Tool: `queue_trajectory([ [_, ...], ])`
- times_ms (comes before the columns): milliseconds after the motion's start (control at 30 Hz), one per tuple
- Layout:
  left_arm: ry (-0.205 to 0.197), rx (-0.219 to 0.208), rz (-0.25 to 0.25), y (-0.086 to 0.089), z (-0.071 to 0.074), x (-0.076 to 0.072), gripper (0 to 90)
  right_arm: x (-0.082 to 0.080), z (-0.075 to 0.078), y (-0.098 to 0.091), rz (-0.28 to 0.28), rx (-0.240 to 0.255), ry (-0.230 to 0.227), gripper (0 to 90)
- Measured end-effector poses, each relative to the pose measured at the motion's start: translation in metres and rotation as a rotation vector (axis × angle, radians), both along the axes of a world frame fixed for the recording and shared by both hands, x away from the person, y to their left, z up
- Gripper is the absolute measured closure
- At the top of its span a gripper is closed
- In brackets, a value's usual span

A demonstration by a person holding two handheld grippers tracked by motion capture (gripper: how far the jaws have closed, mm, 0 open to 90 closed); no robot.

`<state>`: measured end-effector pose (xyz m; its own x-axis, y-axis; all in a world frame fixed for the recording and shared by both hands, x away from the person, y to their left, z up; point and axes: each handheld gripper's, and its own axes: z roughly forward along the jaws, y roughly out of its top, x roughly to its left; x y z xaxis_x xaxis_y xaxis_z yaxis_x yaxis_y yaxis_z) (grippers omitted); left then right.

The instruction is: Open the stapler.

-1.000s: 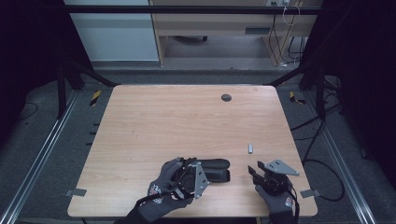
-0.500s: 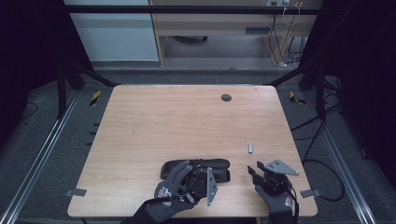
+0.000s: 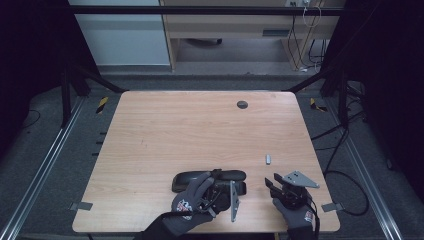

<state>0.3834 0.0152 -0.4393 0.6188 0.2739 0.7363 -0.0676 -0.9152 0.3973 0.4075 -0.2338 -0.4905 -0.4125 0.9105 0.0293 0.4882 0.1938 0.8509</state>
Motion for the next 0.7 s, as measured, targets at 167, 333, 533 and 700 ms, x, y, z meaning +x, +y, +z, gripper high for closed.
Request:
queue_trajectory([
  [167,-0.015,0.028,-0.004,-0.008,-0.004,0.002,36.6,0.0,0.0,0.002,0.009,-0.001,0.001,62.0],
  [333,-0.021,0.04,-0.002,-0.014,-0.008,0.005,38.5,-0.001,0.0,0.005,0.025,0.004,0.003,66.7],
  [533,-0.032,0.057,0.0,-0.019,-0.009,0.008,40.9,-0.002,0.0,0.011,0.051,0.012,0.013,72.4],
  [700,-0.039,0.066,0.007,-0.022,-0.011,0.011,43.8,-0.002,0.0,0.017,0.081,0.019,0.015,77.8],
])
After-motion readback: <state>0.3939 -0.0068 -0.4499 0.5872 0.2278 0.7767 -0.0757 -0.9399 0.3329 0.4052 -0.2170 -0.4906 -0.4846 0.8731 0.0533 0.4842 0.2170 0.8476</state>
